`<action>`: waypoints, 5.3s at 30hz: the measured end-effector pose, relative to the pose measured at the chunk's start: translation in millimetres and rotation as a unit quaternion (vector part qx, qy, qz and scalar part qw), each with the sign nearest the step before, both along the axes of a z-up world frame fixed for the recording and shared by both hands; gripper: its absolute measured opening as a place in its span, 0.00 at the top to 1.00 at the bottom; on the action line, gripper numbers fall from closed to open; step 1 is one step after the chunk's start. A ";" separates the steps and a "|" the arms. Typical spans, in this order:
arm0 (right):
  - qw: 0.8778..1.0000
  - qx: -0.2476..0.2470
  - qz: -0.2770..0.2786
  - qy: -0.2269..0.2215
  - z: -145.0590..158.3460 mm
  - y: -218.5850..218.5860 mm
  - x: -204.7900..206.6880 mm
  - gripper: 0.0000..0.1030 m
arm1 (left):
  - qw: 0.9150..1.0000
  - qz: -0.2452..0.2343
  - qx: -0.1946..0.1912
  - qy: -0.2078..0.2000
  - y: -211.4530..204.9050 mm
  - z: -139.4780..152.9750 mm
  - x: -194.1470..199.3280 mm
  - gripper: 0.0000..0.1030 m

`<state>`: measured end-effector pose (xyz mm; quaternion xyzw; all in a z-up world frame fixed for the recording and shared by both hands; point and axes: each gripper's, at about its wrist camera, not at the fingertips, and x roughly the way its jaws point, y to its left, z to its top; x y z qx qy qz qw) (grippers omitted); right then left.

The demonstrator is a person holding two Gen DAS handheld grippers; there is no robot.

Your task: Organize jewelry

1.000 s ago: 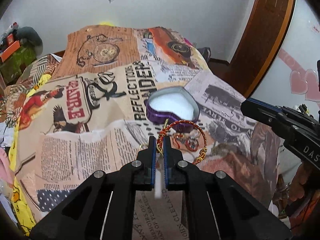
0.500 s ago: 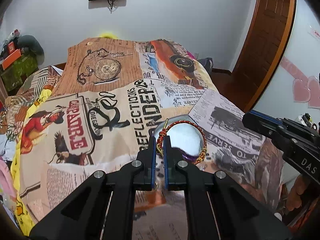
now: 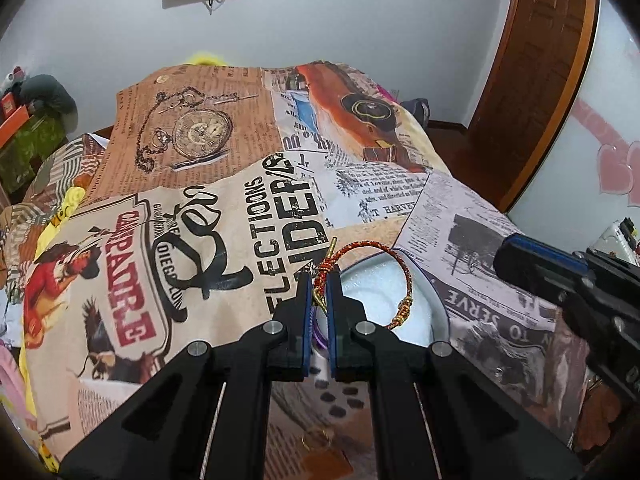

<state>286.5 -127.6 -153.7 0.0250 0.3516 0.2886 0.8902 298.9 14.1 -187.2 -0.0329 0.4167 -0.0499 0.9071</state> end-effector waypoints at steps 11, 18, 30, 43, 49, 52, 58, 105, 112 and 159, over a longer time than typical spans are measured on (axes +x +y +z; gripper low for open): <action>0.999 -0.028 0.016 0.028 -25.6 14.8 16.1 0.91 | 0.999 -0.015 0.009 0.027 -8.7 -22.8 15.2 0.95; 0.997 -0.052 0.029 0.053 -45.3 22.2 19.2 0.91 | 0.999 -0.026 0.017 0.031 -13.8 -26.9 17.2 0.95; 0.995 -0.071 0.032 0.063 -54.8 24.8 18.2 0.91 | 0.999 -0.028 0.008 0.037 -8.6 -25.1 10.7 0.95; 0.992 -0.116 0.019 0.051 -51.7 30.6 13.0 0.90 | 0.999 -0.014 0.027 0.015 2.1 -7.8 -10.2 0.70; 0.993 -0.114 0.001 0.040 -42.8 24.7 10.1 0.67 | 0.999 -0.003 0.035 -0.007 9.7 6.5 -26.0 0.58; 0.993 -0.111 -0.004 0.031 -37.0 22.8 7.3 0.64 | 0.999 0.000 0.032 -0.010 13.3 13.2 -32.5 0.58; 0.994 -0.111 -0.009 0.020 -25.5 18.8 -0.7 0.64 | 0.999 0.004 0.030 -0.008 19.4 20.3 -45.5 0.58; 0.992 -0.101 0.047 0.065 -66.3 12.4 -40.6 0.77 | 0.996 -0.048 -0.020 0.068 8.0 -54.0 -73.1 0.73; 0.990 -0.106 0.057 0.077 -75.9 18.2 -38.0 0.90 | 0.997 -0.043 -0.021 0.067 8.4 -55.9 -71.7 0.84; 0.989 -0.002 0.019 0.146 -83.7 -7.2 -6.2 0.83 | 0.997 -0.046 0.022 0.051 6.9 -50.8 -89.0 0.68</action>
